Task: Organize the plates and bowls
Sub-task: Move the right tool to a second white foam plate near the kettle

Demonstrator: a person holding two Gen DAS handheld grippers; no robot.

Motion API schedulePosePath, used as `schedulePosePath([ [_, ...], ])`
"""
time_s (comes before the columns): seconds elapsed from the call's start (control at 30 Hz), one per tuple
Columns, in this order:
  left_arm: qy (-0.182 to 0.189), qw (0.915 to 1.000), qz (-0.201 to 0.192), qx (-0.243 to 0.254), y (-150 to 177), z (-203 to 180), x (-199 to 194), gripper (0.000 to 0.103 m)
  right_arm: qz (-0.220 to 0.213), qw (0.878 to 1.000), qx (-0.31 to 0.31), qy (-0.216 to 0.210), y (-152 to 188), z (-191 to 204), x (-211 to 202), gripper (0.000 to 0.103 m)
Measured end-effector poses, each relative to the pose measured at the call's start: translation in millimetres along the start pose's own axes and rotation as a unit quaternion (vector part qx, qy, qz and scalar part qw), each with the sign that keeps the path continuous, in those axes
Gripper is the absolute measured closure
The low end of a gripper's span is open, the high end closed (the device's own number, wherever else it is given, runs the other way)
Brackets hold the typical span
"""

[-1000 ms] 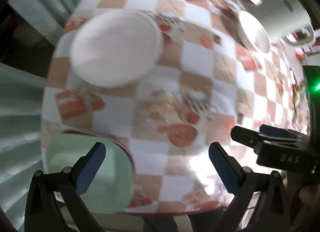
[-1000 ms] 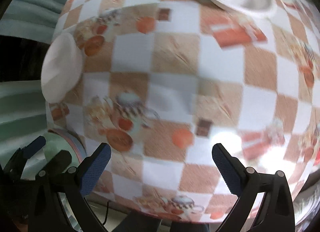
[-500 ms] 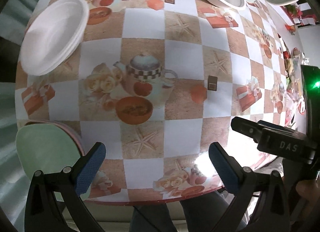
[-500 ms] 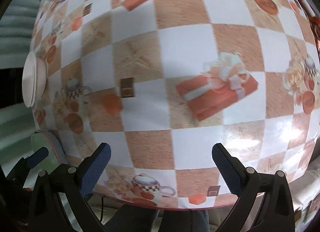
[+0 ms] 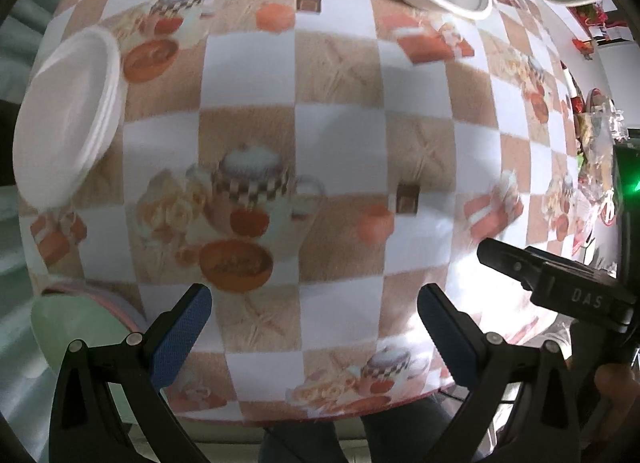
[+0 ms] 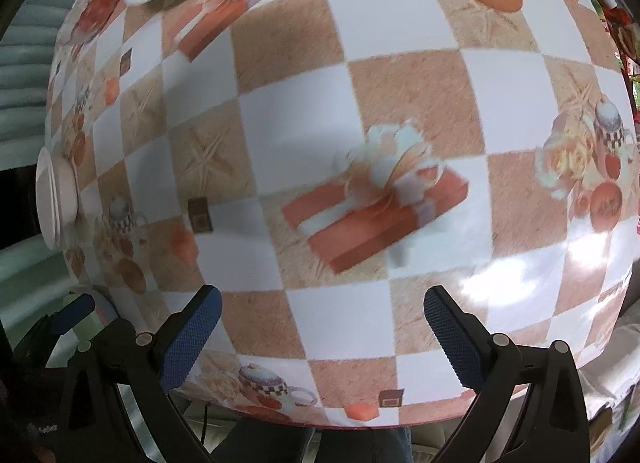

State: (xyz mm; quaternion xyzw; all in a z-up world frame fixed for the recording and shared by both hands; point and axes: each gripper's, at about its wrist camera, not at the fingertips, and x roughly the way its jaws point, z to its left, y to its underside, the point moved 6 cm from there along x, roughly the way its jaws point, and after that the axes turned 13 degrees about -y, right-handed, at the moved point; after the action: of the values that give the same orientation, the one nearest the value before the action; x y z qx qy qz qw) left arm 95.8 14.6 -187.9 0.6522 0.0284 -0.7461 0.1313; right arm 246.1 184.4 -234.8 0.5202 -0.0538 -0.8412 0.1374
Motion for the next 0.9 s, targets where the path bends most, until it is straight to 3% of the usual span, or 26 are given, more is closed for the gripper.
schedulePosePath([
  [0.57, 0.004, 0.9986, -0.040, -0.034, -115, -2, -27, 0.000, -0.051, 0.999, -0.011, -0.012, -104, 2, -52, 0.001],
  [0.9, -0.003, 0.9952, -0.073, -0.065, -178, 1, -34, 0.000, -0.104, 0.994, 0.009, -0.026, -171, 18, -71, 0.001],
])
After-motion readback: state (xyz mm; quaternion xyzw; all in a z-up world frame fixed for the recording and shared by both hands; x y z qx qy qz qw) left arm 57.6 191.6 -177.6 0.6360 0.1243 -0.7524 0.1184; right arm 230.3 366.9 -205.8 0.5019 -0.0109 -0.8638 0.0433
